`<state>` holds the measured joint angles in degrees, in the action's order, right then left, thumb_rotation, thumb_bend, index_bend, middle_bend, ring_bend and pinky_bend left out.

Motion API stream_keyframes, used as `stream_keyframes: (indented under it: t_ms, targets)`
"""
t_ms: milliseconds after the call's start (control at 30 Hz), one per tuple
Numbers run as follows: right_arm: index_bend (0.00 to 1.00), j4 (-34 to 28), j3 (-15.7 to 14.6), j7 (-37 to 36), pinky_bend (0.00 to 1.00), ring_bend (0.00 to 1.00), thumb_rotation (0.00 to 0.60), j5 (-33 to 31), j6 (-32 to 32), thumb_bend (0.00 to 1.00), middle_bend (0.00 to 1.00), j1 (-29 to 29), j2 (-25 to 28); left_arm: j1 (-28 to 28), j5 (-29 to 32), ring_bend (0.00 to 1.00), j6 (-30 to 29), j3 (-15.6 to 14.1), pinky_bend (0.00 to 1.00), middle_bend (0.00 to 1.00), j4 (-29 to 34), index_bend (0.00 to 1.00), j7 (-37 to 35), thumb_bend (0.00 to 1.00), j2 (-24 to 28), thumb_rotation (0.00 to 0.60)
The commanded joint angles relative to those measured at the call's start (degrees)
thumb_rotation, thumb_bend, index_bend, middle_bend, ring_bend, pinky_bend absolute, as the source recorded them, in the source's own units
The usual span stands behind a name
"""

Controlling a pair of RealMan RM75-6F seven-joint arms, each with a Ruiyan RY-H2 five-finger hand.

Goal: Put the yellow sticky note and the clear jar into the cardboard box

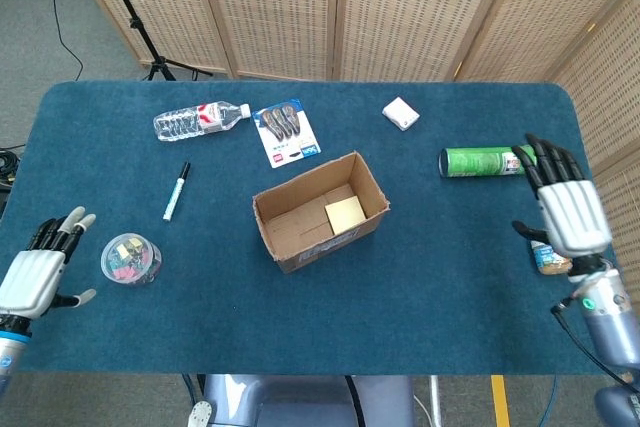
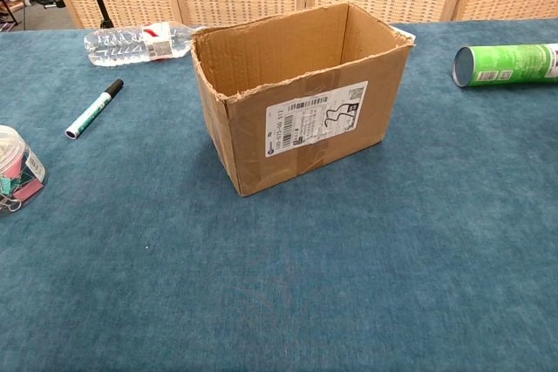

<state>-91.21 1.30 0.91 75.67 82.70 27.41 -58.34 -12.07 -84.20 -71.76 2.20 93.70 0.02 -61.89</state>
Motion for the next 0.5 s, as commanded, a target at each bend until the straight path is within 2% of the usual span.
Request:
stream_keyframes:
  t_ms: [33, 267, 500]
  targets:
    - [0.0, 7.6, -3.7, -6.3, 0.06, 0.0, 0.6, 3.8, 7.7, 0.0, 0.0, -8.9, -3.8, -2.3, 2.7, 0.0, 3.8, 0.6, 0.0, 0.0, 2.9, 0.0, 3.7, 0.0, 0.4, 0.6]
    - [0.0, 10.3, -4.3, -11.3, 0.03, 0.0, 0.6, 6.4, 10.8, 0.0, 0.0, -13.8, -7.0, -5.7, 8.6, 0.0, 8.5, 2.3, 0.0, 0.0, 4.3, 0.0, 9.3, 0.0, -1.3, 0.6]
    - [0.0, 10.2, -3.7, -15.1, 0.03, 0.0, 0.6, 7.7, 9.0, 0.0, 0.0, -15.3, -6.8, -8.3, 15.7, 0.0, 12.8, 2.6, 0.0, 0.0, 3.5, 0.0, 14.5, 0.0, -3.9, 0.6]
